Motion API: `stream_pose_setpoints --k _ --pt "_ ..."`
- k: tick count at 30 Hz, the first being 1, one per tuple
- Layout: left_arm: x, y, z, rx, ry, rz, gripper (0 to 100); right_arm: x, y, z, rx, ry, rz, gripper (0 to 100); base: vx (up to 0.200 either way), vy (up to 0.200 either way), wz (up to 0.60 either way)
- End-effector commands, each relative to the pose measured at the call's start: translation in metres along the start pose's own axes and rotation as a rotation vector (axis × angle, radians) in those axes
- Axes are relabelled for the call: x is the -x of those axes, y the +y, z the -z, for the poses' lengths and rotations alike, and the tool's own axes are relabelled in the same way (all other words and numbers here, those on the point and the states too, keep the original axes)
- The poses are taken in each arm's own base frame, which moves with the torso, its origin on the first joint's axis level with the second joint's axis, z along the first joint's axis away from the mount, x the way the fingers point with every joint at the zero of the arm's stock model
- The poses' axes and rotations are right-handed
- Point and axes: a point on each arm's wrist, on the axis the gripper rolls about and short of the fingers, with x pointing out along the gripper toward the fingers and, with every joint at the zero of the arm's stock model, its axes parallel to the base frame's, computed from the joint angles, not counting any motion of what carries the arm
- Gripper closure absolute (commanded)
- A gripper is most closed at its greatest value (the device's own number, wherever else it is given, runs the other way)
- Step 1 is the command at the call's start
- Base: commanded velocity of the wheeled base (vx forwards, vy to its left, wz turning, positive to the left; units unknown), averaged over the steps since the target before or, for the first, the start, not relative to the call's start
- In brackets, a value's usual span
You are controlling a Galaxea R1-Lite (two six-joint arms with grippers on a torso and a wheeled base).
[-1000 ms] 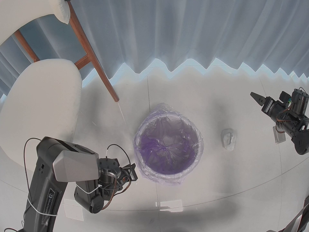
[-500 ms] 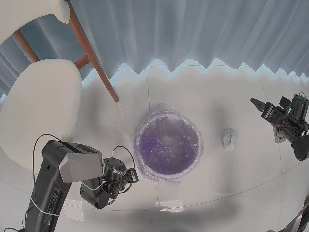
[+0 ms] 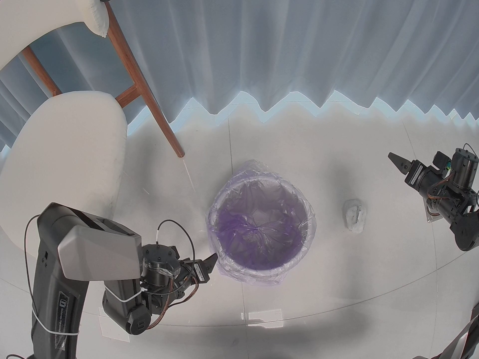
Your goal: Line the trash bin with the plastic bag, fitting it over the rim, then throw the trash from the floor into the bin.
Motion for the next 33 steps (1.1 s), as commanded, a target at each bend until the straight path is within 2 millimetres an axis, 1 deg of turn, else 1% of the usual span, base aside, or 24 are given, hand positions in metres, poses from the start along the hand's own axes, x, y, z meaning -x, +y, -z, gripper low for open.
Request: stream_pose_setpoints --k 1,4,8,15,17,18,20,27,28,29,33 --pt "0.009 -0.015 -0.015 0.016 -0.048 0.059 0 0.002 -0.001 0.003 0.001 0.001 0.002 0 0.000 0.000 0.00" --pt "0.011 -0.017 -0.012 0.010 -0.028 0.072 0 0.003 0.000 0.002 0.005 -0.003 0.000 0 0.000 0.000 0.00" --pt "0.006 -0.016 -0.010 0.011 -0.029 0.071 0 0.005 0.002 -0.001 0.007 -0.016 -0.008 0 0.000 0.000 0.00" --pt "-0.014 -0.010 0.001 0.005 -0.022 0.061 0 0.010 0.003 0.001 0.004 -0.012 -0.010 0 0.000 0.000 0.00" --pt "-0.014 -0.010 0.001 0.005 -0.022 0.061 0 0.010 0.003 0.001 0.004 -0.012 -0.010 0 0.000 0.000 0.00" --pt "-0.023 -0.010 0.003 0.004 -0.025 0.063 0 0.011 0.004 0.000 0.003 -0.015 -0.011 0 0.000 0.000 0.00" --pt "-0.029 -0.010 0.005 0.003 -0.013 0.056 0 0.012 0.004 0.001 0.001 -0.012 -0.010 0 0.000 0.000 0.00" --pt "-0.053 -0.016 -0.004 0.002 0.006 0.034 0 0.012 0.004 0.002 0.002 -0.005 -0.010 0 0.000 0.000 0.00" --pt "-0.053 -0.016 -0.004 0.002 0.006 0.034 0 0.012 0.004 0.002 0.002 -0.005 -0.010 0 0.000 0.000 0.00" --pt "-0.061 -0.016 -0.008 0.003 0.018 0.015 0 0.012 0.004 0.002 0.002 -0.009 -0.010 0 0.000 0.000 0.00" --pt "-0.077 -0.018 -0.018 0.004 0.049 -0.027 0 0.015 0.005 0.001 0.001 -0.008 -0.012 0 0.000 0.000 0.00"
